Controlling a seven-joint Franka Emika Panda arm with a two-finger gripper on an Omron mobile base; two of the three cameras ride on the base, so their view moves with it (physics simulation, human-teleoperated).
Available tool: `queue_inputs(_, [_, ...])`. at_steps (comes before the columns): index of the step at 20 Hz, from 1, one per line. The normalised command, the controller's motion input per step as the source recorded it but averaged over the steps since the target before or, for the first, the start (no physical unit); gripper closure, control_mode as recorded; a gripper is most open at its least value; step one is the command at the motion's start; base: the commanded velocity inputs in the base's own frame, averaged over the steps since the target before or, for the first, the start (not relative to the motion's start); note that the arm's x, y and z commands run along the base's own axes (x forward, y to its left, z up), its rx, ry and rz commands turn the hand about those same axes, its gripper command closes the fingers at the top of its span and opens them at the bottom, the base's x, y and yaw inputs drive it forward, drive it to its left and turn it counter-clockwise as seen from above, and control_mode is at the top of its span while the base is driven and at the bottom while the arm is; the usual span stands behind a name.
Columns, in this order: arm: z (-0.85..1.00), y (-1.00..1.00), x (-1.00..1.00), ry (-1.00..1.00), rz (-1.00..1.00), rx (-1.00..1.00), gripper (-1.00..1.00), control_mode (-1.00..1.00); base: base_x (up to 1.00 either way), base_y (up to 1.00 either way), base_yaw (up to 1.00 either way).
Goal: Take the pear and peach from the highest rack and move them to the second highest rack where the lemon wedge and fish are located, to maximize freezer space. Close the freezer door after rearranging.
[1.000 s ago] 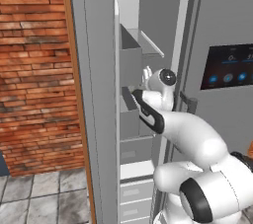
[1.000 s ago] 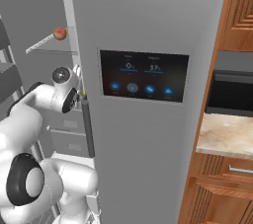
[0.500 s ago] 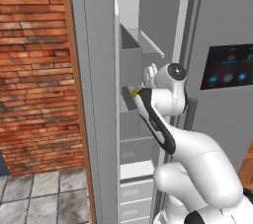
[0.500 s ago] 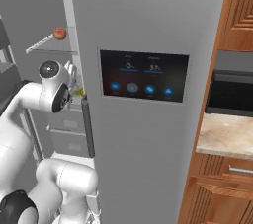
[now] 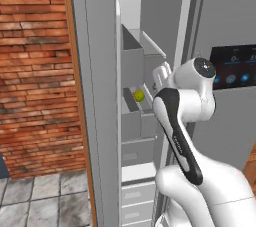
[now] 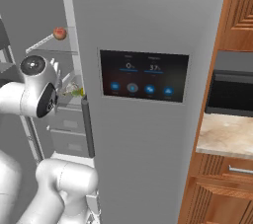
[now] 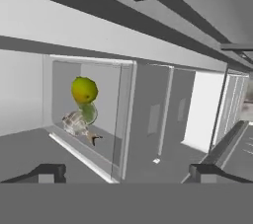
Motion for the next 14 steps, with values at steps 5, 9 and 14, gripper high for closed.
queue_inputs(5, [0.56, -0.02, -0.9, 0.0, 0.22, -0.08, -1.0, -1.0, 0.0, 0.0, 0.0])
queue_inputs(9, [0.72, -0.01, -0.94, -0.07, 0.22, -0.12, -1.0, -1.0, 0.0, 0.0, 0.0])
queue_inputs(14, [0.8, -0.01, -0.31, -0.13, 0.11, -0.06, -1.0, -1.0, 0.0, 0.0, 0.0])
